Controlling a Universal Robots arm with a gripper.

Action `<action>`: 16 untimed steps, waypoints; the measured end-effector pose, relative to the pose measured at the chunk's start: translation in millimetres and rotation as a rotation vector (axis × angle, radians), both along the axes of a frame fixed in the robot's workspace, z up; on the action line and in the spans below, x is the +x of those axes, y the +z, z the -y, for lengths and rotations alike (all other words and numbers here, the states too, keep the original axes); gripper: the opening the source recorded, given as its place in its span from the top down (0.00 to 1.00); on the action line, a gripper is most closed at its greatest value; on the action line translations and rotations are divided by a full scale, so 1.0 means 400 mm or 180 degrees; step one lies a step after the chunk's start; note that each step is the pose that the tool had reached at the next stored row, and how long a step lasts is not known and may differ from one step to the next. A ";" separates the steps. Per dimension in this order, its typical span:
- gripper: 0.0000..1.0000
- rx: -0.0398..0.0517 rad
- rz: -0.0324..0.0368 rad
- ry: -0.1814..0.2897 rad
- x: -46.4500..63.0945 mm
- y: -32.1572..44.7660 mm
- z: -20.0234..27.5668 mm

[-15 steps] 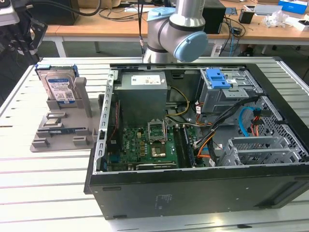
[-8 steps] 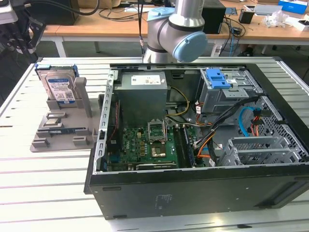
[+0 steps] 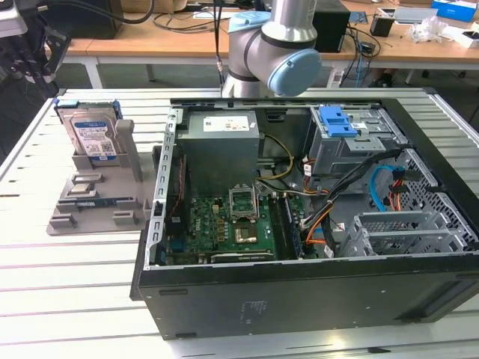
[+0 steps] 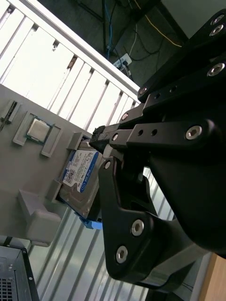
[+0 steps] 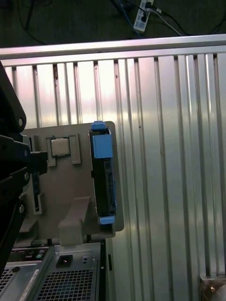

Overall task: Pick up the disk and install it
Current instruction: 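Pick up the disk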

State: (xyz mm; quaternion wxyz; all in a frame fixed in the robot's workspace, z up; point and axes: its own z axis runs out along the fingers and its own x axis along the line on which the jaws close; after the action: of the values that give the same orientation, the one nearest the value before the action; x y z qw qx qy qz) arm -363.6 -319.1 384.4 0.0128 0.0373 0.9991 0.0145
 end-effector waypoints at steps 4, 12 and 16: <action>0.89 0.0000 0.0000 0.0122 0.000 0.000 0.000; 0.89 0.0000 0.0000 0.0709 0.000 0.000 0.000; 0.89 0.0000 0.0000 0.0941 0.000 0.000 0.000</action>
State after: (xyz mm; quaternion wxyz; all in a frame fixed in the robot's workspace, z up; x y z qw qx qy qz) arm -363.6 -319.1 384.4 0.0105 -0.1102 0.9937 0.0162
